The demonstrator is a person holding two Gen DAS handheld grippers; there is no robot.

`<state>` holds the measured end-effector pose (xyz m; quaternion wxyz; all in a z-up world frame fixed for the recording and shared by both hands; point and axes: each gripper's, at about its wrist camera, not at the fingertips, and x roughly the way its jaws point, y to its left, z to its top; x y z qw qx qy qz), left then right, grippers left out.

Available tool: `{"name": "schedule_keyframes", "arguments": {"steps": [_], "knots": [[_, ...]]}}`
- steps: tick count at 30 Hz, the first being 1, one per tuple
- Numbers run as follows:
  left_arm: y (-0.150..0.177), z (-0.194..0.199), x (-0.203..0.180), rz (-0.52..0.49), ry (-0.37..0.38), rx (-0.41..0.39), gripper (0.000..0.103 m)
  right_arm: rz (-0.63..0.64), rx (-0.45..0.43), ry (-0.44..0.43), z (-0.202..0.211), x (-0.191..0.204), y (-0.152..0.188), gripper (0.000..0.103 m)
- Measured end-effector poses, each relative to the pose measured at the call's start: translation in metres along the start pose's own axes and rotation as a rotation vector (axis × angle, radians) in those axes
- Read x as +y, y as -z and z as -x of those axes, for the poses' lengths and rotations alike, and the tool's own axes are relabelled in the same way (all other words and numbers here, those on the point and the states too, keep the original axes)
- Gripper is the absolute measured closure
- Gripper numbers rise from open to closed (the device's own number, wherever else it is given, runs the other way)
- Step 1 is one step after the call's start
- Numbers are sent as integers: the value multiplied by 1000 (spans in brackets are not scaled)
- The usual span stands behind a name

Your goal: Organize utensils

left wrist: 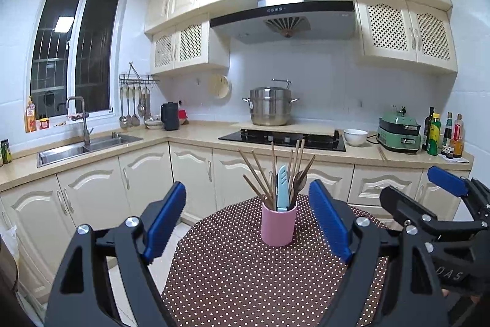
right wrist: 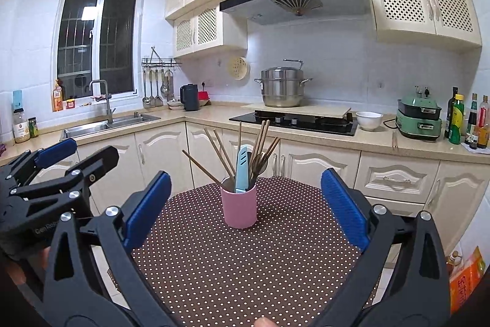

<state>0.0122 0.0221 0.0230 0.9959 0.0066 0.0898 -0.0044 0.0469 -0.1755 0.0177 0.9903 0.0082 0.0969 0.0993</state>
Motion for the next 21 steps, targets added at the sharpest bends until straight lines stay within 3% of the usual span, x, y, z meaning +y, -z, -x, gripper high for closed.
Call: {"name": "schedule_keyframes", "arguments": {"steps": [21], "knots": [[-1, 6, -17, -9, 3, -16, 22, -36, -6, 13, 10, -13, -1, 7]]}}
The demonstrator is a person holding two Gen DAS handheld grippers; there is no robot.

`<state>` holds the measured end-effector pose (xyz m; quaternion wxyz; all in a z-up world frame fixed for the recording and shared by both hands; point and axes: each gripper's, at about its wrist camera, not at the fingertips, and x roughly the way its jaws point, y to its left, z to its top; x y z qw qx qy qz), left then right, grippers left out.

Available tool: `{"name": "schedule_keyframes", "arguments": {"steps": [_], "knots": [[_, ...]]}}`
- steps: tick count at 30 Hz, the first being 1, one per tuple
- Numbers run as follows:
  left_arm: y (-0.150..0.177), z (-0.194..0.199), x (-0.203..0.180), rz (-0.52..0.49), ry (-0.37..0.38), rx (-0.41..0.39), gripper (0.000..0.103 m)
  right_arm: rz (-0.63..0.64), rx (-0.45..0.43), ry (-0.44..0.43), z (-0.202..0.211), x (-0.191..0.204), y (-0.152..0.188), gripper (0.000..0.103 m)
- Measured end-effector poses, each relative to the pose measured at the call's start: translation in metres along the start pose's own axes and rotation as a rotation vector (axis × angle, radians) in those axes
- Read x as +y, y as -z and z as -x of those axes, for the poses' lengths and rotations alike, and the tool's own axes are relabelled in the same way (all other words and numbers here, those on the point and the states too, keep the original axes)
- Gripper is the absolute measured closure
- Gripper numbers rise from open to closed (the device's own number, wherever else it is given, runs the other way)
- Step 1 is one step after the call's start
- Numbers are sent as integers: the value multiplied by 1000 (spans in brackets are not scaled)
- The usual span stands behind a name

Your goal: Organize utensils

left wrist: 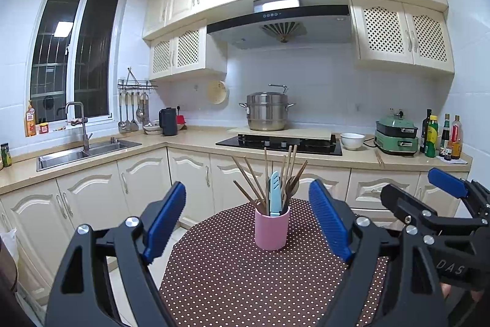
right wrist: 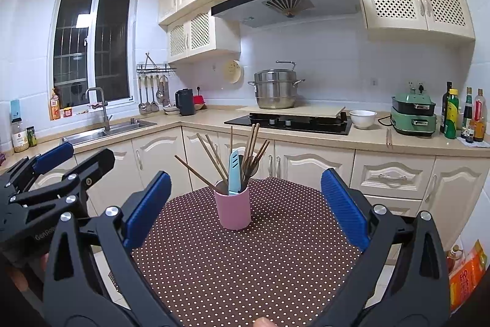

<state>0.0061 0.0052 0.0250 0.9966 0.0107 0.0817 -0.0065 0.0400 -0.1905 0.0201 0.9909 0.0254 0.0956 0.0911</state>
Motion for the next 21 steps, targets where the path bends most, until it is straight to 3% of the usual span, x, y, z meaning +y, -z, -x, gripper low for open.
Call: {"name": "schedule_keyframes", "arguments": {"steps": [21], "knots": [[3, -5, -3, -23, -1, -3, 22, -22, 20, 1, -5, -6, 2, 7]]}}
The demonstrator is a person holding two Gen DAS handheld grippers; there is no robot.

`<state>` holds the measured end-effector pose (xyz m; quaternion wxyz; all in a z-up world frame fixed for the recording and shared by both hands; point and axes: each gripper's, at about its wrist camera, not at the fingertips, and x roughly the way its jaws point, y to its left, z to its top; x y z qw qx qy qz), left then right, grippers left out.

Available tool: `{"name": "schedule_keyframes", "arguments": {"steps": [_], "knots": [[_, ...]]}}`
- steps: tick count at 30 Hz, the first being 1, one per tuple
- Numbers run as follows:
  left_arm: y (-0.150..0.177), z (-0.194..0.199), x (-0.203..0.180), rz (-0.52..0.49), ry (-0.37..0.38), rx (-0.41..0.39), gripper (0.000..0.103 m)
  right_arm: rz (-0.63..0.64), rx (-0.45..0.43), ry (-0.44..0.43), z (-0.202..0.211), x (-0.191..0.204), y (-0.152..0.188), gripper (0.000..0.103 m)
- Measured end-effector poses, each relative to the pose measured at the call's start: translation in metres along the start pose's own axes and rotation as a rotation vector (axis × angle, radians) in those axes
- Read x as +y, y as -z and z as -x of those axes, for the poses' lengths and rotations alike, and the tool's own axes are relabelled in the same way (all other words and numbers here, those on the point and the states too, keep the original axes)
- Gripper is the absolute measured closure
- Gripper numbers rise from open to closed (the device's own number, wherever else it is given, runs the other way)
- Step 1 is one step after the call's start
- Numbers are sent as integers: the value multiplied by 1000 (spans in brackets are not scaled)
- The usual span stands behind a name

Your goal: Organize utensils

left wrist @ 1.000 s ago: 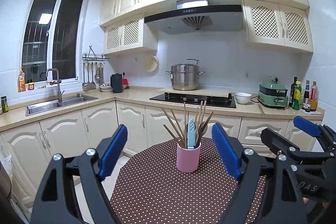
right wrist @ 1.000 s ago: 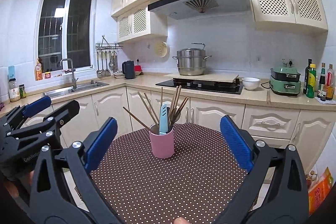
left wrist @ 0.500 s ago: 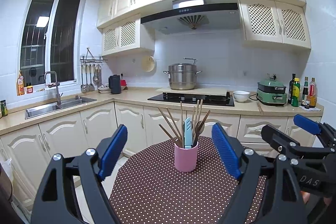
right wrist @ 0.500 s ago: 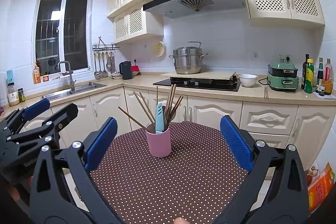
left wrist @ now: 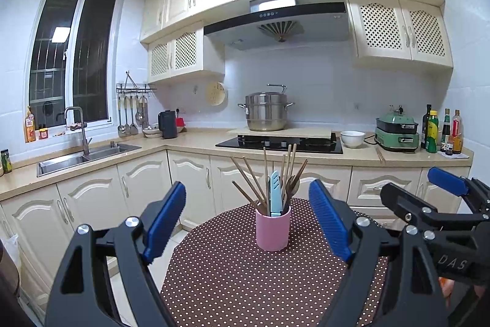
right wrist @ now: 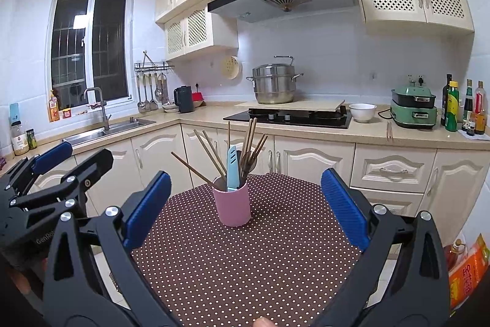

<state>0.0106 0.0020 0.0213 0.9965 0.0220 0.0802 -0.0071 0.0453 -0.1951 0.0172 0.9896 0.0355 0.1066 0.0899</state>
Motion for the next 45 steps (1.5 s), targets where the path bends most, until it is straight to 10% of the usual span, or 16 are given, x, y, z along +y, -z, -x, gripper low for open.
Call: {"name": "schedule_keyframes", "arguments": {"steps": [45], "knots": [[1, -3, 3, -10, -11, -3, 22, -17, 15, -10, -6, 3, 1, 7]]}}
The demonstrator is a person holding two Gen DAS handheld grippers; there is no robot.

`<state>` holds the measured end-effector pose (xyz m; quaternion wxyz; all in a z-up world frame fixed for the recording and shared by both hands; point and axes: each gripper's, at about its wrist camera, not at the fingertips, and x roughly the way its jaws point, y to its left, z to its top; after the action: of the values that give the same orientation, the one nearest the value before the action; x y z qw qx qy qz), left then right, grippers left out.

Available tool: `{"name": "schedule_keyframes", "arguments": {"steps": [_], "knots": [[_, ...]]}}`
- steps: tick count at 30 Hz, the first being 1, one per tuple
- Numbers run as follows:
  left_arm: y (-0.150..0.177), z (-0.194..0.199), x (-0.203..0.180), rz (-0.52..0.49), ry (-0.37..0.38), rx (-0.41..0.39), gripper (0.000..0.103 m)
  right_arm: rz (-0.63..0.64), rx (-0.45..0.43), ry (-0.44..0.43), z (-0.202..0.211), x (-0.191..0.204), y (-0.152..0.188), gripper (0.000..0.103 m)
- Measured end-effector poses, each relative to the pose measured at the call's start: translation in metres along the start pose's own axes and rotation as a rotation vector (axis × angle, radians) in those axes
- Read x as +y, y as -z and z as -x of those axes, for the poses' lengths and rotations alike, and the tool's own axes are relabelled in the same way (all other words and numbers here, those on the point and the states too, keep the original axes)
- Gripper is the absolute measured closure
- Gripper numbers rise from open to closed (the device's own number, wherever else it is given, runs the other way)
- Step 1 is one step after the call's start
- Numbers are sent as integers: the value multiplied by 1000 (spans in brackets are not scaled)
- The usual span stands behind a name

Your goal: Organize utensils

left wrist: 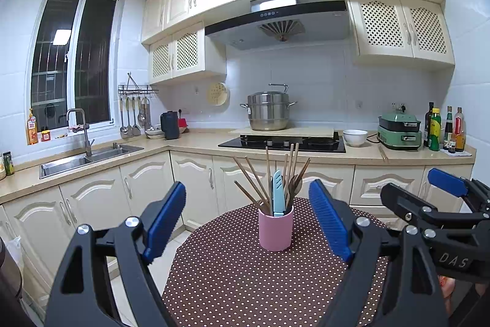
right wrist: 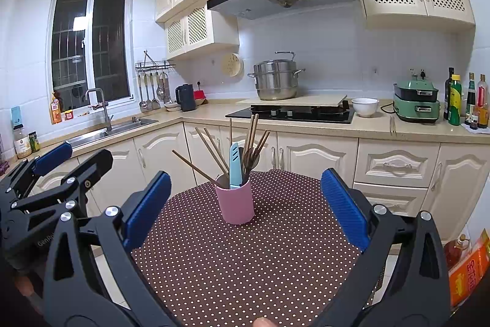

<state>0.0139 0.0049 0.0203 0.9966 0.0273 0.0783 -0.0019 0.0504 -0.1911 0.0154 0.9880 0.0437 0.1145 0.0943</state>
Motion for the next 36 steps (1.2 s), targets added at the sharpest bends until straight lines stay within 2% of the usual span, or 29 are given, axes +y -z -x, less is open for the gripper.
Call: {"name": "schedule_keyframes", "arguments": {"steps": [36], "knots": [[3, -3, 1, -3, -2, 9, 22, -11, 10, 0, 0, -3, 5, 7]]}}
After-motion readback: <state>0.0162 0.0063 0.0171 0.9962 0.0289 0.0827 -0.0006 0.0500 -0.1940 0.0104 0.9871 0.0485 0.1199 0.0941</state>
